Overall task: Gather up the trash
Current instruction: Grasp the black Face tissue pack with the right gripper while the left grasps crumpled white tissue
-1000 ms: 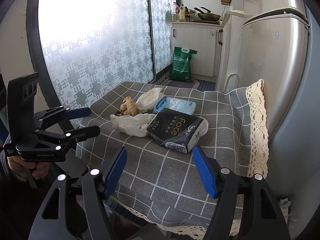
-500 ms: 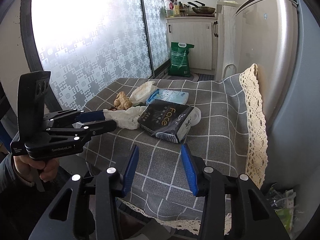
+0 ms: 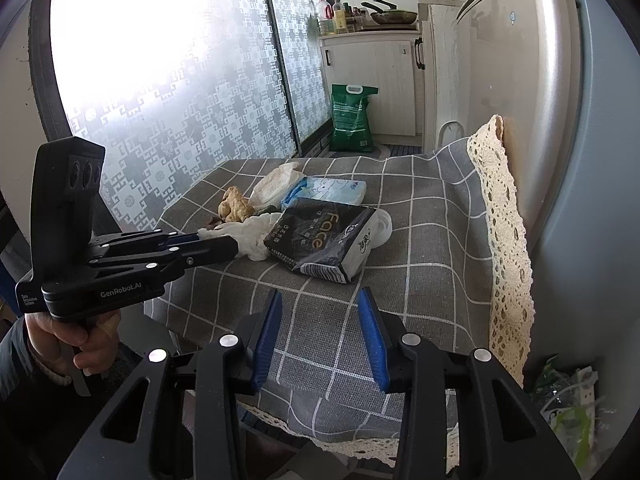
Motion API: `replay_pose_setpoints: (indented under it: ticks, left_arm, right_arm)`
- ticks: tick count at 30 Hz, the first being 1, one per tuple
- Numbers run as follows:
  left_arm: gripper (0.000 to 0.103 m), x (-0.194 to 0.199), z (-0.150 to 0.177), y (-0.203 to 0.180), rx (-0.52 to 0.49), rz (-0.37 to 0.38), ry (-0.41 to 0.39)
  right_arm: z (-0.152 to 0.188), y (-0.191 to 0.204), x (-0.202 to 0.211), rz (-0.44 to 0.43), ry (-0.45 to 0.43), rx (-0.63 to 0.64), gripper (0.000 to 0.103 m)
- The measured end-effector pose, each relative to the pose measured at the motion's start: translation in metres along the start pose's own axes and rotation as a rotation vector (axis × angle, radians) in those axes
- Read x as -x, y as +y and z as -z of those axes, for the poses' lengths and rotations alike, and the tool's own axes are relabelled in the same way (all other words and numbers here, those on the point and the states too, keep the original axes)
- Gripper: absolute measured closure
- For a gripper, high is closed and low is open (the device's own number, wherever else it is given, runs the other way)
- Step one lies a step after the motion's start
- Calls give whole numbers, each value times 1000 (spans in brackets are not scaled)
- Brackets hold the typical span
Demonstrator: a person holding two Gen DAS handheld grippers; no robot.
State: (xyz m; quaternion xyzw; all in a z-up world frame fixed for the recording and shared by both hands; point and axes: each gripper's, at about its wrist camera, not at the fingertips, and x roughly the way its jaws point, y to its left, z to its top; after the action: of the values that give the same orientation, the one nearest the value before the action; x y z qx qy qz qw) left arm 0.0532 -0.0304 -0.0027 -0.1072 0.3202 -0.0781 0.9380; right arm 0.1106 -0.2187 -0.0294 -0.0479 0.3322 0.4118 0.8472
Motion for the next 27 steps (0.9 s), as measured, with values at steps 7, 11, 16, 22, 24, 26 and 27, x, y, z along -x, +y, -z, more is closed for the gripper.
replay_pose_setpoints:
  ticks: [7,11,16,22,24,26,27]
  left_arm:
    - [92,18,1,2,4,16,-50]
    - [92,31,3,7,8,11,-87]
    - [92,59,6,19,39,39,-176]
    - [92,86,9,30,48,55,-251]
    - [92,92,11,35,48,45,-257]
    - [92,97,13,40,49,37,-260]
    - [92,99,14,44,49,29,-261]
  right_arm:
    - [-6,12,-5,74,-41,11,27]
    - [-12,19,-13,98,-49,8,23]
    - [-19,31,-31,125,-29,10,19]
    - [-23,50,-59,190,4,44,16]
    - [-26,52,-62,204,-2,44,16]
    - [-29,51,-66,228,0,34,16]
    - [-31,50,-68,233,4,24,16]
